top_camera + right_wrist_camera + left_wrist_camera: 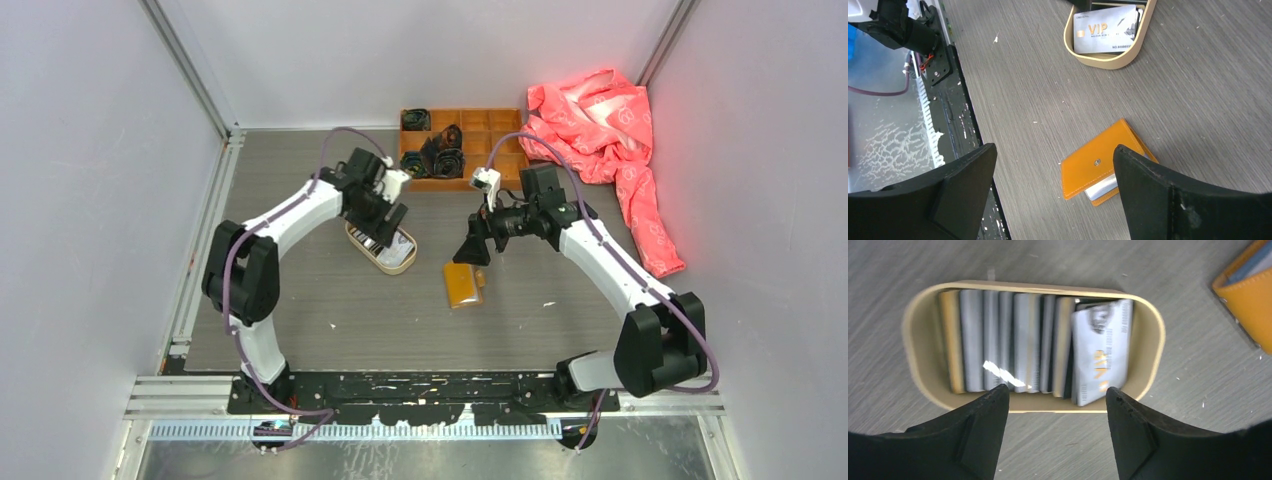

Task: Put the credit cards into the card holder
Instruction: Pick up the credit card from the storage box.

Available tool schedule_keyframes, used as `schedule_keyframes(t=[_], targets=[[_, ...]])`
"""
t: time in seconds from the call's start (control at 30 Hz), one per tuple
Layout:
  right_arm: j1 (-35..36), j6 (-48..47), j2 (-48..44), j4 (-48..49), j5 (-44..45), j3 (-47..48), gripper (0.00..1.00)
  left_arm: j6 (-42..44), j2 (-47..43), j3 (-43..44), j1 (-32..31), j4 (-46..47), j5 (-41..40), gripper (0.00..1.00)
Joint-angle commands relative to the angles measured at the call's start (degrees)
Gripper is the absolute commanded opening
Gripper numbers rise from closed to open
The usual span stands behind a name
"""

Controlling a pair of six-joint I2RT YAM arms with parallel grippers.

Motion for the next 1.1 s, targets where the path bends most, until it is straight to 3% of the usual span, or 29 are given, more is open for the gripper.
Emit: schedule_keyframes(t=[0.0, 0.2, 0.33, 0.77, 0.9, 1.07], targets=[[0.2, 0.4, 2.4, 0.8, -1.2, 2.5, 0.90, -2.5, -2.9, 2.7, 9.1, 3.7, 7.4, 0.71], [0.5, 0.7, 3.6, 0.8, -0.1, 2.6, 0.87, -5.5, -1.1, 4.3, 17.8, 9.7, 10.2, 0.69], [0.5, 0.5, 4.4, 0.5, -0.2, 2.7, 0.87, -4.1, 5.4, 10.7, 17.9, 4.9, 9.6, 0.65], [0.5, -0.6, 6.0, -1.8, -0.3, 4.1, 0.86, -2.1, 11.7, 13.0, 16.1, 3.6, 9.6, 0.45], [0.5, -0.9, 6.2, -2.6, -0.3, 4.5, 0.85, -1.4, 13.0, 13.1, 15.3, 2.7, 6.5, 0.35], [0.5, -1.2, 6.0, -2.8, -0.2, 4.5, 0.85, -3.1, 12.8, 13.0, 14.6, 1.8, 3.2, 0.05]])
